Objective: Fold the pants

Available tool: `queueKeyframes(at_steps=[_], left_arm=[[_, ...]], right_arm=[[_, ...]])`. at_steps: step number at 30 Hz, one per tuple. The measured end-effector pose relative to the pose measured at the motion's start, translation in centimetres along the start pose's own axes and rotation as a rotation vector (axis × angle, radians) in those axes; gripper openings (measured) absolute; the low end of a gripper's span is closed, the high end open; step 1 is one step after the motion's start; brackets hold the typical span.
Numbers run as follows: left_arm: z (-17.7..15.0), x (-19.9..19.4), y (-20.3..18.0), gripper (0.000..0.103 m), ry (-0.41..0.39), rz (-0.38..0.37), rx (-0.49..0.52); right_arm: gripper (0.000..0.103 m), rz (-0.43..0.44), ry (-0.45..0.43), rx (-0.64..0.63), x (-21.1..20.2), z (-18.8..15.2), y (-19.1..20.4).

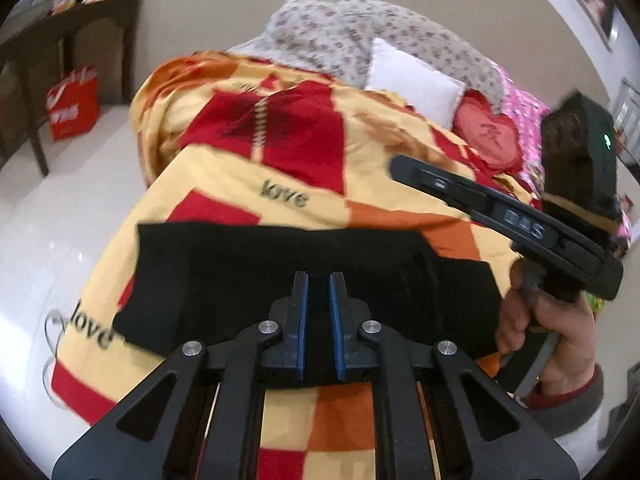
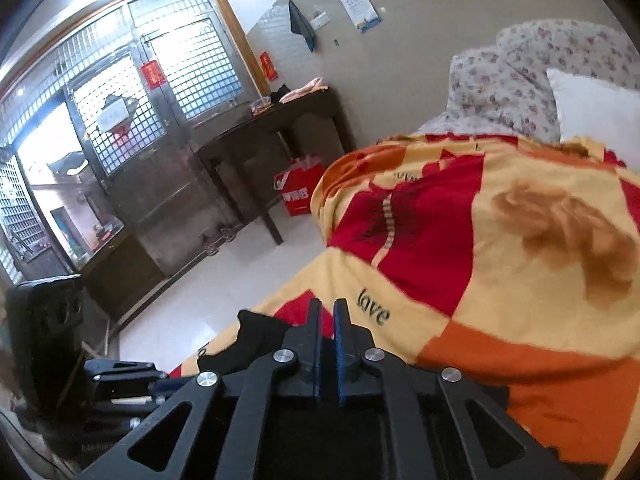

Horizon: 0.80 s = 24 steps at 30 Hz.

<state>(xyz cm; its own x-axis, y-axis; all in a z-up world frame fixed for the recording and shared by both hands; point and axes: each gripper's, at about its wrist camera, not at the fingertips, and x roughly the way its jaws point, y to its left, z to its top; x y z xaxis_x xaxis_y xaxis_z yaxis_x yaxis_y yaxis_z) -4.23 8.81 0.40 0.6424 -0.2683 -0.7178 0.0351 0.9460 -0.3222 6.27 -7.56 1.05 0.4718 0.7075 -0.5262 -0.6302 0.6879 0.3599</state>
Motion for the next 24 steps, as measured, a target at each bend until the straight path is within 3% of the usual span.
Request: queueKeyframes(at_steps=[1,3,4,6,8,12,16,21,24], left_arm=[[-0.2,0.0,0.8,0.009,0.009,0.008,-0.030],[-0.9,-0.3,2.5,0.013,0.018,0.036,-0.091],[-1.3,-0.4,3.2,0.017,0.025,0.051,-0.119],[-2.0,-0.3,4.6,0.041,0.039,0.072,-0.181],[-3.0,-0.2,6.2,0.050,0.045,0.094,-0.246],[-4.4,0.5,8.7,0.053,0.094,0.125,-0.356],[-4.7,1.2,9.1,0.067,0.086,0.127,-0.392],[-3.8,2.2,8.2,0.082,0.057,0.110,-0.392],[-3.2,2.8,8.0,0.082,0.041,0.095,-0.390]], right_arm=[[0.011,0.007,0.022,0.009,0.7,0.0,-0.4],[0.042,-0.005,0.071,0.000,2.3,-0.3,-0.1],[0.045,-0.006,0.098,-0.013,3.4,-0.5,0.4],[0.045,0.012,0.150,-0.052,5.4,-0.7,1.5],[0.045,0.027,0.191,-0.093,7.3,-1.0,2.3],[0.047,-0.009,0.305,-0.215,12.4,-1.1,4.5],[0.048,0.002,0.358,-0.308,16.0,-1.1,6.1],[0.051,0.024,0.405,-0.290,18.8,-1.2,5.8],[0.051,0.030,0.378,-0.233,18.0,-1.0,5.0]])
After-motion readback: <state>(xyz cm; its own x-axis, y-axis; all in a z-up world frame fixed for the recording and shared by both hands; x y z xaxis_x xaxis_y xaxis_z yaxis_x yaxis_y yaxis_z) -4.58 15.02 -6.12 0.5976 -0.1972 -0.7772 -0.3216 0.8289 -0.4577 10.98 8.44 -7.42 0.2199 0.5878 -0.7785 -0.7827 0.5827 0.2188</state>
